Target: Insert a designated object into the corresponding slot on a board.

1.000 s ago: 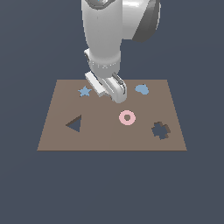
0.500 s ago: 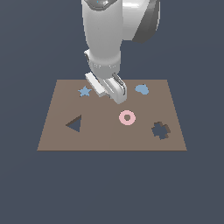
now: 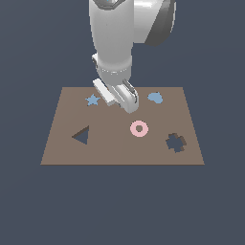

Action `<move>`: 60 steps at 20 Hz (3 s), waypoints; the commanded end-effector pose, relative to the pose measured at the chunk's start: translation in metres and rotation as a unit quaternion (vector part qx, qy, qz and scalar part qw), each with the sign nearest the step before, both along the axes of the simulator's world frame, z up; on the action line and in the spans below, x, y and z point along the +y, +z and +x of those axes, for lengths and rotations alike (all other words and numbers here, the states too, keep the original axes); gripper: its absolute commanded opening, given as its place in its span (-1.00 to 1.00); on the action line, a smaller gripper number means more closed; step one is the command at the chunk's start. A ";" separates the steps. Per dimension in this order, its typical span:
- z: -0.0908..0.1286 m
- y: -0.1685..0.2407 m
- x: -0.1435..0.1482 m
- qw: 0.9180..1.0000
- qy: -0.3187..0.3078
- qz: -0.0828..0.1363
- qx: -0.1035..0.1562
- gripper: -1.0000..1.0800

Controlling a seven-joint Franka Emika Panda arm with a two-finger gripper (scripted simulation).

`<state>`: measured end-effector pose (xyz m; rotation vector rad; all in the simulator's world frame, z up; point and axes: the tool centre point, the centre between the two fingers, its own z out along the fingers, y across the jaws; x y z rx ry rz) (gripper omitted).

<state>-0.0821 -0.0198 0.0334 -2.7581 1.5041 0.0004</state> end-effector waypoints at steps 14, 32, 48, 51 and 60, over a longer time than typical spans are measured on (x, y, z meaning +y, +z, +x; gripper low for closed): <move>0.049 0.003 -0.040 1.000 0.016 0.000 0.000 -1.00; 0.135 0.007 -0.099 0.999 0.042 0.000 0.000 -1.00; 0.145 -0.001 -0.105 0.999 0.044 0.000 0.000 -1.00; 0.145 -0.003 -0.105 0.999 0.044 0.000 0.000 0.92; 0.145 -0.003 -0.105 0.999 0.044 0.000 0.000 0.92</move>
